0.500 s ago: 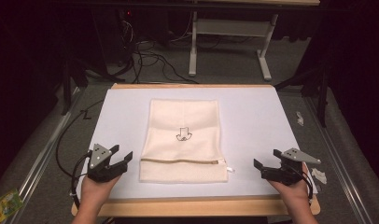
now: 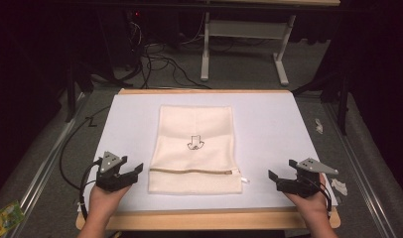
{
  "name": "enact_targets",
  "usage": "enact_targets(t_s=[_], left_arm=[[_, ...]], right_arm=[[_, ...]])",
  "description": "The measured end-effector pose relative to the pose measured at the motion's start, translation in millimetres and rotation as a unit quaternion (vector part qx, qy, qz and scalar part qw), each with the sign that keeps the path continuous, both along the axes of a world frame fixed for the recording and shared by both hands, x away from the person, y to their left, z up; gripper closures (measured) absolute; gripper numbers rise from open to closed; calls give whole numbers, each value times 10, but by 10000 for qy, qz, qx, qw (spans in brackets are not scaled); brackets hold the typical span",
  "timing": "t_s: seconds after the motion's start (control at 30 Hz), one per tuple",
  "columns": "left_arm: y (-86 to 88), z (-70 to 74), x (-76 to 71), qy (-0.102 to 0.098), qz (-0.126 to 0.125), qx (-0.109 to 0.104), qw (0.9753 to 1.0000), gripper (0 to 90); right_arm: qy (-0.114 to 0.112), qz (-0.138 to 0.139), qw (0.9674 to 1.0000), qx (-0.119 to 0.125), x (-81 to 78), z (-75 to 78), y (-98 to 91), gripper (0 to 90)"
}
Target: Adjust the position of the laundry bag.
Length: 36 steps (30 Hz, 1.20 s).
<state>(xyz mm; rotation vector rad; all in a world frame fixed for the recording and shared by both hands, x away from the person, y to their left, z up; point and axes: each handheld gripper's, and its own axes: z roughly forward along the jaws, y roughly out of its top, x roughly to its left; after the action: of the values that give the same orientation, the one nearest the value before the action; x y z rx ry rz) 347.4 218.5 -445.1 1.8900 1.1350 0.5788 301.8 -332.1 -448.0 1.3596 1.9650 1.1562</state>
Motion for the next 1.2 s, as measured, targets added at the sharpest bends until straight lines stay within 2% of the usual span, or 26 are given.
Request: enact_targets(t_s=[0.2,0.3,0.4,0.5,0.53,0.6,0.63,0.7,0.77,0.83,0.87,0.9,0.97,1.03,1.1,1.13,1.17,1.2], left_arm=[[-37,-7,5,-119,-86,61,9999,225],[-63,-23,3,-37,-326,-50,9994,155],[-105,-8,-3,-162,-438,-22,9989,125],[-104,14,-12,-233,-550,-106,9982,142],[-86,23,-17,-233,-481,-207,9984,183],[-74,25,-10,-200,-435,-252,9985,189],[-66,19,0,-127,-428,-274,9986,186],[-65,12,4,-81,-445,-237,9987,184],[-67,0,4,-65,-438,-124,9989,184],[-68,-1,3,-72,-426,-129,9990,185],[-71,1,0,-107,-413,-121,9990,198],[-75,1,1,-92,-420,-134,9990,197],[-91,-2,1,-95,-460,-110,9988,190],[-104,-8,-1,-101,-525,-60,9986,198],[-108,-9,-4,-118,-540,-35,9985,211],[-120,-12,-10,-133,-606,-63,9981,222],[-120,-12,-10,-133,-606,-63,9981,226],[-124,-8,-13,-127,-629,-82,9979,236]], right_arm=[[-13,61,10000,-73,15,-11,71,98],[22,126,9998,-164,35,-15,117,99],[14,155,9998,-156,36,-15,138,110],[101,206,9996,-168,51,-16,188,132],[154,277,9992,-249,99,4,264,162],[204,259,9991,-282,126,18,297,174],[294,292,9989,-222,218,49,365,235],[302,308,9988,-237,261,57,405,262],[408,400,9980,-277,398,57,595,335],[449,422,9978,-239,426,50,644,365],[536,579,9969,-53,509,4,781,423],[601,588,9965,-20,536,-17,830,433],[720,633,9953,-108,609,-90,953,448],[757,611,9951,-188,673,-145,1038,498],[787,621,9949,-139,711,-163,1066,522],[858,645,9940,-203,776,-192,1134,577],[858,645,9940,-203,776,-192,1134,577],[932,699,9929,-247,819,-222,1189,627]])
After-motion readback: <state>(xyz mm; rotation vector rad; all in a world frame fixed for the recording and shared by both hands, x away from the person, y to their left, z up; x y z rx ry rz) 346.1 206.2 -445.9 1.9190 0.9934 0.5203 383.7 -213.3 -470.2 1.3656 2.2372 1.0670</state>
